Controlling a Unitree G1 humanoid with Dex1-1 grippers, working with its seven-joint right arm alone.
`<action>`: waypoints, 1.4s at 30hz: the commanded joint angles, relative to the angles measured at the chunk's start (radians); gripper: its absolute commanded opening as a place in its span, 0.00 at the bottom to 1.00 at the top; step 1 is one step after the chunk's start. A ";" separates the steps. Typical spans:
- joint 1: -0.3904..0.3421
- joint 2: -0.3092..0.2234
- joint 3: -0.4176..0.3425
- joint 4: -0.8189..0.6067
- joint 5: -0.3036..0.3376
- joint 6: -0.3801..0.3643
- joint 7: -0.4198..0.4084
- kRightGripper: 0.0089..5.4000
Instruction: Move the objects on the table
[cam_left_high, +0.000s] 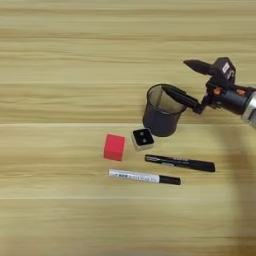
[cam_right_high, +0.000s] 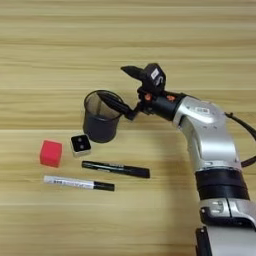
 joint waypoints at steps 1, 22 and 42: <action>-0.079 -0.016 -0.002 -0.029 -0.031 -0.022 -0.058 1.00; -0.179 -0.004 -0.004 -0.049 -0.024 0.399 -0.158 1.00; -0.182 -0.002 0.055 -0.025 -0.082 0.429 -0.180 0.62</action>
